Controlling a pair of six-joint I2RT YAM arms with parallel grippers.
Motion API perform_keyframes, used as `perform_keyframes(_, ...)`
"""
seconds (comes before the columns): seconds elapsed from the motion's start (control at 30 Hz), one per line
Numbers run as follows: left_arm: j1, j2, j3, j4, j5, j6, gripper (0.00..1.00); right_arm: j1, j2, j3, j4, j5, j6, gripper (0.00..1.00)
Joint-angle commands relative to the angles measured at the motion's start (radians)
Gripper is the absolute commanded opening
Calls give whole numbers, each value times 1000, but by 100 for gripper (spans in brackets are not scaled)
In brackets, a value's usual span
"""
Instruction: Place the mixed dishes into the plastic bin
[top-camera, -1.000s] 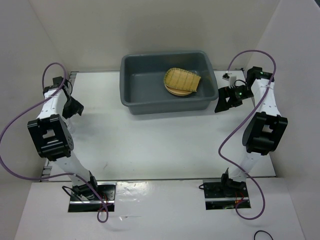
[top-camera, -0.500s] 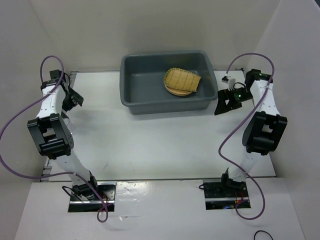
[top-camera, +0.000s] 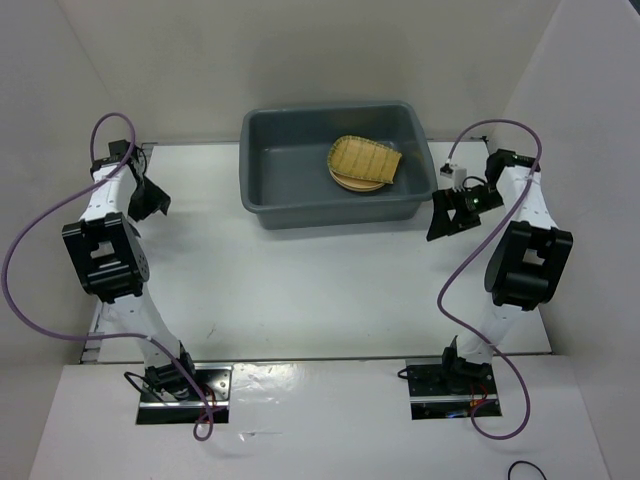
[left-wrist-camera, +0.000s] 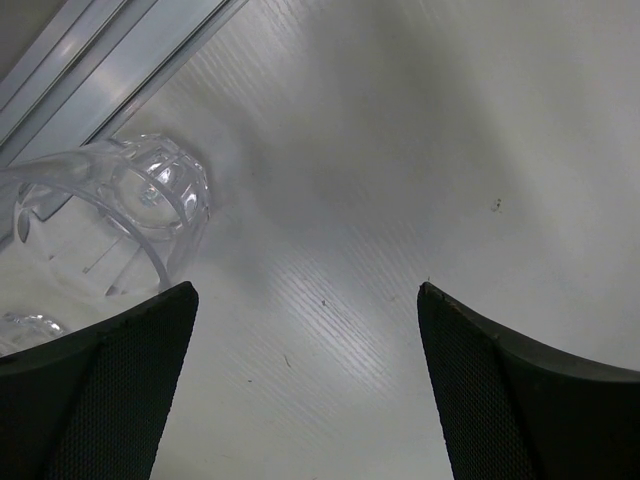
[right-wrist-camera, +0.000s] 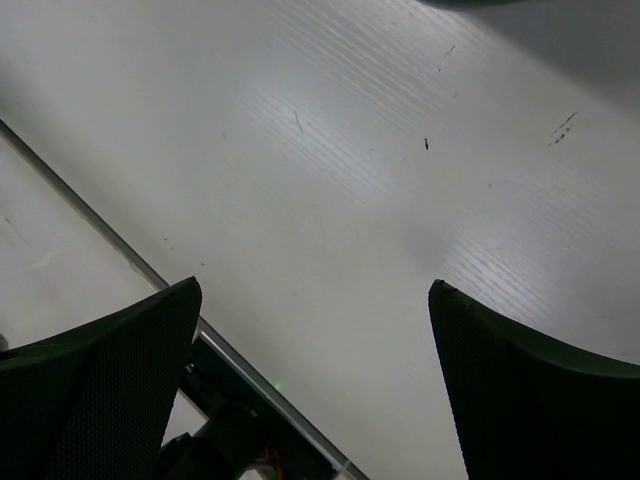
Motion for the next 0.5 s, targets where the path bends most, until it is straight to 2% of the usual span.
perform_keyframes(0.0, -1, -8, 18, -11, -48, 17, 97, -4, -16, -42, 24, 11, 1, 99)
perform_keyframes(0.33, -1, 26, 81, -45, -57, 26, 97, -4, -25, -116, 54, 39, 1, 99)
perform_keyframes(0.47, -1, -14, 131, -66, -45, 6, 97, -4, -25, -136, 64, 39, 1, 99)
